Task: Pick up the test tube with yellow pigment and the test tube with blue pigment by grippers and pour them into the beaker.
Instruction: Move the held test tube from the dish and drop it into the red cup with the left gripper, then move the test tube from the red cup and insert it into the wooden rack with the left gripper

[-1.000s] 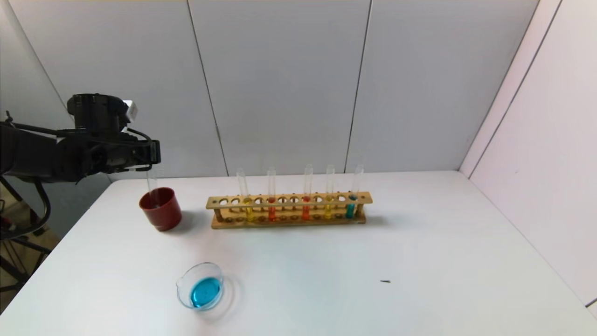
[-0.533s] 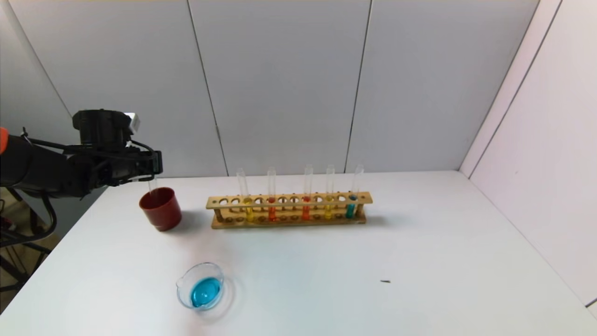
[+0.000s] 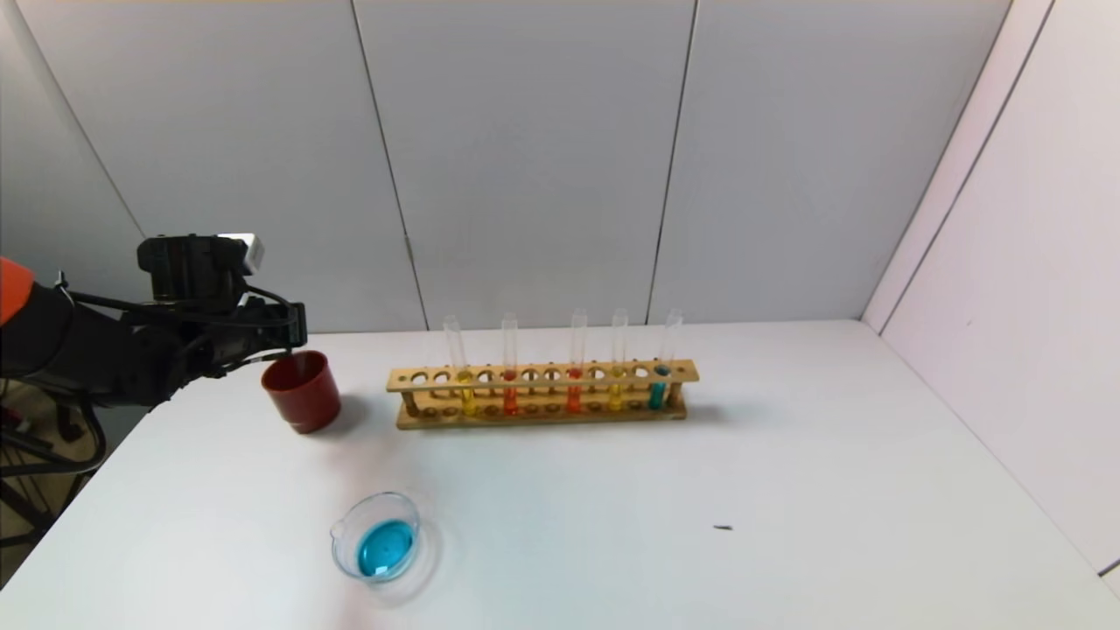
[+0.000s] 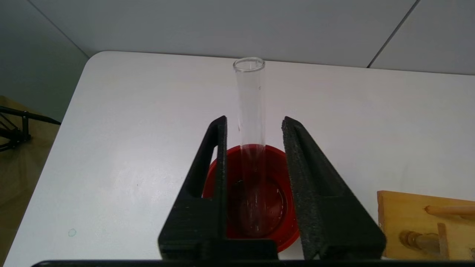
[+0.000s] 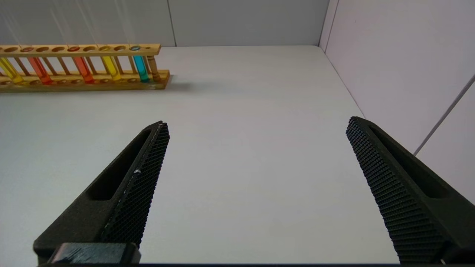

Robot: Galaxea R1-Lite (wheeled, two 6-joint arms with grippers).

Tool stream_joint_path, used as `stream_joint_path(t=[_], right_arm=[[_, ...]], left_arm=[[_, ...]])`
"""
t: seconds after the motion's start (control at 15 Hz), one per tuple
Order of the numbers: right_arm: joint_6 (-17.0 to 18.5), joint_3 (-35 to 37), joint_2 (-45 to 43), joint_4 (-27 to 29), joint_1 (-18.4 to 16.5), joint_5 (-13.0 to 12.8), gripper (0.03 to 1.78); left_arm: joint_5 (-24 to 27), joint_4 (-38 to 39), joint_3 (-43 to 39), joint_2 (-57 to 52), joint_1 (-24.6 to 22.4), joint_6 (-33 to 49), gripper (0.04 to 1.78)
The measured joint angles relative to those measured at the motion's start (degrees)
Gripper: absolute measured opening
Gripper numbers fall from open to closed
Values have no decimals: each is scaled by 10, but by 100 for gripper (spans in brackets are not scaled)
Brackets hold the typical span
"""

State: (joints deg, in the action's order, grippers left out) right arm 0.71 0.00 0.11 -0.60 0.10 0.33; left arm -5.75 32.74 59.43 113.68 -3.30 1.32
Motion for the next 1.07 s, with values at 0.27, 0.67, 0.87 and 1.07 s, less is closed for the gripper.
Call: stream_joint_path(t=[0.27, 0.67, 0.87, 1.07], right_arm=[[0, 0, 0, 0, 0, 0, 174], [0, 0, 0, 0, 0, 0, 174], [0, 0, 0, 0, 0, 0, 174], [0, 0, 0, 0, 0, 0, 174]], left_arm=[[1, 25, -33, -16, 8, -1, 126], [-7, -21, -59, -107, 71, -4, 175], [-41, -29, -95, -158, 141, -4, 175], [-86, -30, -133, -203, 211, -3, 175]])
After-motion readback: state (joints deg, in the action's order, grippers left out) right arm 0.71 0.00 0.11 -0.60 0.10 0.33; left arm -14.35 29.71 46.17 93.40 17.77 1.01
